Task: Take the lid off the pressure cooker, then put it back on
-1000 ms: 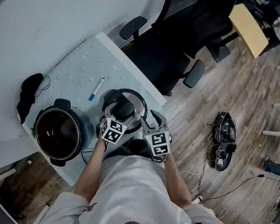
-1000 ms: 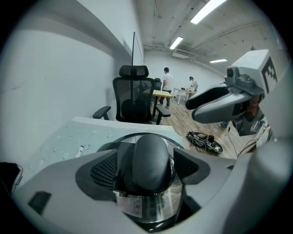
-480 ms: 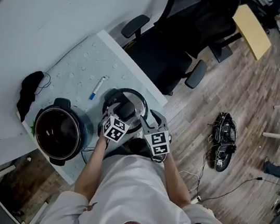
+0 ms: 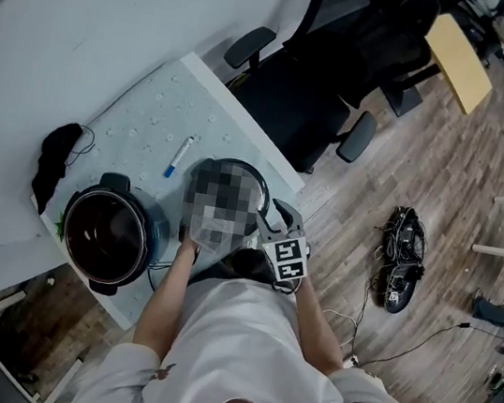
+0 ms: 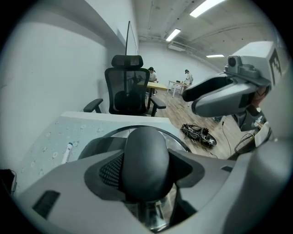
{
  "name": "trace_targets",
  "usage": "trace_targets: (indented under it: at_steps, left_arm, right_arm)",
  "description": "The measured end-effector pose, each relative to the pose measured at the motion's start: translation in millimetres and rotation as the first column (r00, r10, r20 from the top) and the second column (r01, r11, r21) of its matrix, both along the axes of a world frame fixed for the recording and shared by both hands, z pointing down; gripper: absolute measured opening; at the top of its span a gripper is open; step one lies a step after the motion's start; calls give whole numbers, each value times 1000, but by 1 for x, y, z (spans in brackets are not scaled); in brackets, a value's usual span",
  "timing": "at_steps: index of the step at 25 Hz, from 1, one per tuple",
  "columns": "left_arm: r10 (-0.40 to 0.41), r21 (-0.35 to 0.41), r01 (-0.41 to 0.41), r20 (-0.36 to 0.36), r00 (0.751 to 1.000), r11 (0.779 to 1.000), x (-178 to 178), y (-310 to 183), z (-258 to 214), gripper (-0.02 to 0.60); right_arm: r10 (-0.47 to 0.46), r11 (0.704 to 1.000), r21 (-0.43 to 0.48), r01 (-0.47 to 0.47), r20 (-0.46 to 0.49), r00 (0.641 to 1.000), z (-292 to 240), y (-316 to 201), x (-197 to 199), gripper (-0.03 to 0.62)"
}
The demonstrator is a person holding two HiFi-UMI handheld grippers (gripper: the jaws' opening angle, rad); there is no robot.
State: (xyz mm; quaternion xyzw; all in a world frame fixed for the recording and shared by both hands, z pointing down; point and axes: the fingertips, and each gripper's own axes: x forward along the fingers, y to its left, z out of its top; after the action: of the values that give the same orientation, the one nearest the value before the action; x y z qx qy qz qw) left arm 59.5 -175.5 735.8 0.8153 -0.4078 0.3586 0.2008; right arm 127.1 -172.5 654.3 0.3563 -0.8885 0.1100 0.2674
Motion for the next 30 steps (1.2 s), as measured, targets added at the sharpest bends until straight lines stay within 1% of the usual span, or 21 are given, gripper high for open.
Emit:
trace_targets:
  at_steps: [8,13,17,21,25,30]
  left_arm:
    - [-14,-23,14,4,1000,1000,-2,-2,-1,273]
    - [-10,-19,10,2,1000,1000,-2,-2,-15,273]
    - [-13,-6,13,-11,1000,1000,-3,-4,-37,273]
    - [0,8,0,-9,1000,1000,-6,-5,-60,273]
    - [14,21,-14,-15,1000,1000,-11,-1,-89,273]
    - [21,51,-20,-6,1000,998,-24,5,-130,273]
  right_arm:
    - [-21,1000,11,21,4,1000,-6,1,-11,190]
    - [-26,999,32,26,-4,1000,-18,-1,-7,190]
    - [-32,998,61,31,7,999,-36,-6,-7,190]
    - [-53,994,98,51,22,998,-57,-9,-11,190]
    - [-85,987,138,79,42,995,-83,-7,-19,190]
    - [-138,974,190,124,63,988,-118,-2,-33,190]
